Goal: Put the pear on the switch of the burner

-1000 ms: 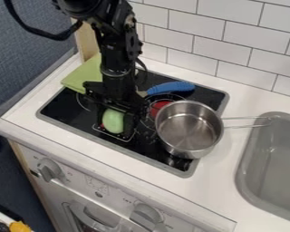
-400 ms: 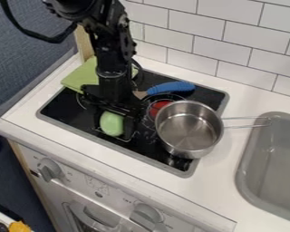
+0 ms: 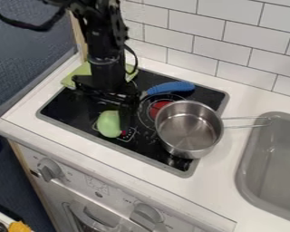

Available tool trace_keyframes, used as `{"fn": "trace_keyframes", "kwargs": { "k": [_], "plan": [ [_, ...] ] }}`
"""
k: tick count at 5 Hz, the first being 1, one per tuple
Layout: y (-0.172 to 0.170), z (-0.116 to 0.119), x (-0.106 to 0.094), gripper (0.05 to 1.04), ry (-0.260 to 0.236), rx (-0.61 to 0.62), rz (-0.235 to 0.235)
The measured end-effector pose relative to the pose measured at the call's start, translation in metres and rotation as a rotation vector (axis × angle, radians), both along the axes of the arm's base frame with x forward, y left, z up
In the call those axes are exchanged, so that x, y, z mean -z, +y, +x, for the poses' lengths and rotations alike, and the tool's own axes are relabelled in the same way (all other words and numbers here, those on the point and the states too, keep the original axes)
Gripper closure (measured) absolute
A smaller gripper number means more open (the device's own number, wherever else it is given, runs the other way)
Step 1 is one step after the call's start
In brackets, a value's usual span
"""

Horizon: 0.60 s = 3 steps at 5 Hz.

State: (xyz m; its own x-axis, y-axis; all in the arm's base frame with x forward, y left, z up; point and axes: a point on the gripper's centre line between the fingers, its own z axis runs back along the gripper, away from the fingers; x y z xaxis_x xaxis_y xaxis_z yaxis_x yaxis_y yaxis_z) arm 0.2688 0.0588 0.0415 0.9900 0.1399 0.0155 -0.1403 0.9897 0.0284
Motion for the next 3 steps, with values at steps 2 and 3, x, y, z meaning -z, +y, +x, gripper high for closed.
{"fn": "trace_keyframes", "kwargs": {
  "k": [2,3],
  "plan": [
    [0.005,0.001,-0.03,0.082,-0.006,-0.032,0.036],
    [-0.01,0.015,-0.053,0.082,0.009,-0.014,0.071]
  ]
}}
